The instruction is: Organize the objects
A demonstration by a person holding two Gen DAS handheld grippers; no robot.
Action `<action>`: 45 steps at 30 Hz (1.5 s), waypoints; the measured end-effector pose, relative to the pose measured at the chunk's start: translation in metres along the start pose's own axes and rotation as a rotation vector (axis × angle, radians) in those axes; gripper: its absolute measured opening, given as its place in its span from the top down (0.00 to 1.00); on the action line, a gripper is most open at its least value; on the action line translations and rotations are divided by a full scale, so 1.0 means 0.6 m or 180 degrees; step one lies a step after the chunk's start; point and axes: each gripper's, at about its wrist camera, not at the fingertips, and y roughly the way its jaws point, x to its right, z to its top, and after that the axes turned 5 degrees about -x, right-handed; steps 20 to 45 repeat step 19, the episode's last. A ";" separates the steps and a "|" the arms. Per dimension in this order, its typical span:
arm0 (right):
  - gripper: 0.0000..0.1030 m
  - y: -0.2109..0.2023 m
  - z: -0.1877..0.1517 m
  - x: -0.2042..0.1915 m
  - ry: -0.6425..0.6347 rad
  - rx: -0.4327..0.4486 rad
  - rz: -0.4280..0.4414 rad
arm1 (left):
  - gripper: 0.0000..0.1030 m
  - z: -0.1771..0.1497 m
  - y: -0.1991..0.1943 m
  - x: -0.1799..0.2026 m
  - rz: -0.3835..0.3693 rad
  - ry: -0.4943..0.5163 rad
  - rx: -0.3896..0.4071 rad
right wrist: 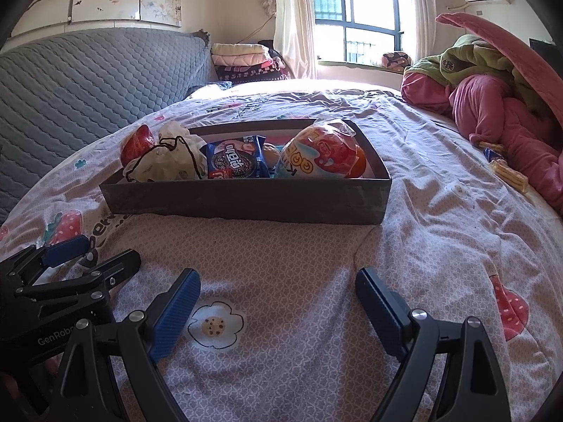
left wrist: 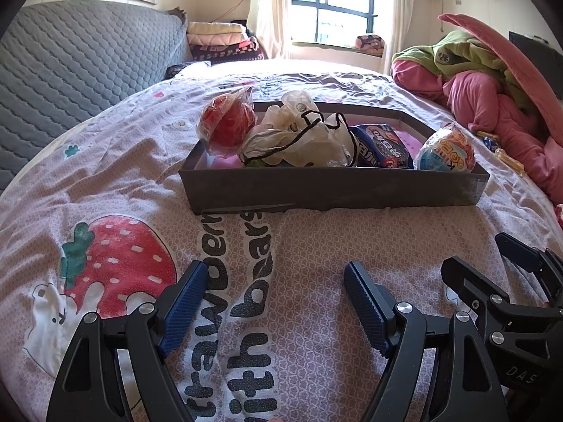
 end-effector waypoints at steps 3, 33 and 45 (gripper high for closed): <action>0.13 0.000 0.000 -0.001 -0.0003 -0.0003 0.0000 | 0.22 0.000 0.001 0.000 -0.0003 -0.0004 -0.0002; 0.13 0.004 0.001 -0.002 -0.0024 -0.0032 -0.0013 | 0.22 -0.003 0.002 0.002 -0.0017 0.0012 -0.0009; 0.13 0.004 0.001 -0.002 -0.0024 -0.0032 -0.0013 | 0.22 -0.003 0.002 0.002 -0.0017 0.0012 -0.0009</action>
